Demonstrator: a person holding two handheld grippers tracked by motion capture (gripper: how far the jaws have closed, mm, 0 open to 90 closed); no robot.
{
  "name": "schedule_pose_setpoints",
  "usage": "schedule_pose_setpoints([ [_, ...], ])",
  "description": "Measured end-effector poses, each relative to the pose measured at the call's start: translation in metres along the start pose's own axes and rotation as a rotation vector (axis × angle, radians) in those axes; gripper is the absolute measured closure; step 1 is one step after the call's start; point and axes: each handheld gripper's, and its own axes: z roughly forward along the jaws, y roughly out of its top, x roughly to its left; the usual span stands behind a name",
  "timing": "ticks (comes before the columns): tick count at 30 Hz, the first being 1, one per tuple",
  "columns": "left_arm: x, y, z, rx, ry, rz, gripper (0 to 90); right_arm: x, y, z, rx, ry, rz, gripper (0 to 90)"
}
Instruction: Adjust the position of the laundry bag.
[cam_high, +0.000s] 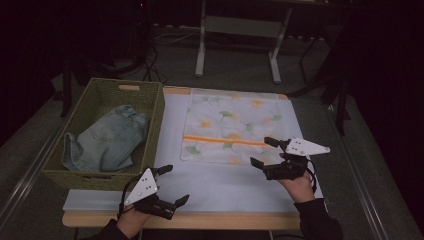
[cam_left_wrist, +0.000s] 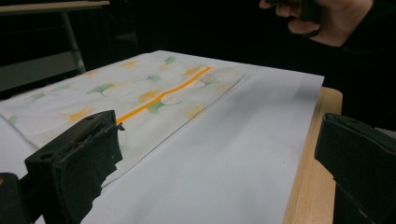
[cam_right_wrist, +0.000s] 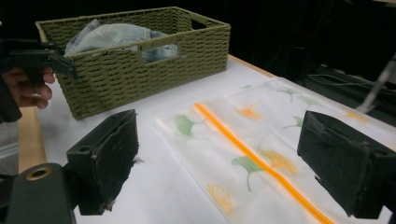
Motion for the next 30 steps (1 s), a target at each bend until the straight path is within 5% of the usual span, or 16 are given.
schedule_pose_setpoints([
  [17, -0.001, 0.000, 0.000, 0.005, -0.019, 0.000, 0.7, -0.021, -0.039, 0.070, 0.194, 0.015, 0.089, 13.5],
  [30, -0.001, 0.000, 0.000, 0.007, -0.023, -0.002, 0.7, -0.029, -0.063, 0.094, 0.311, -0.012, 0.093, 22.8],
])
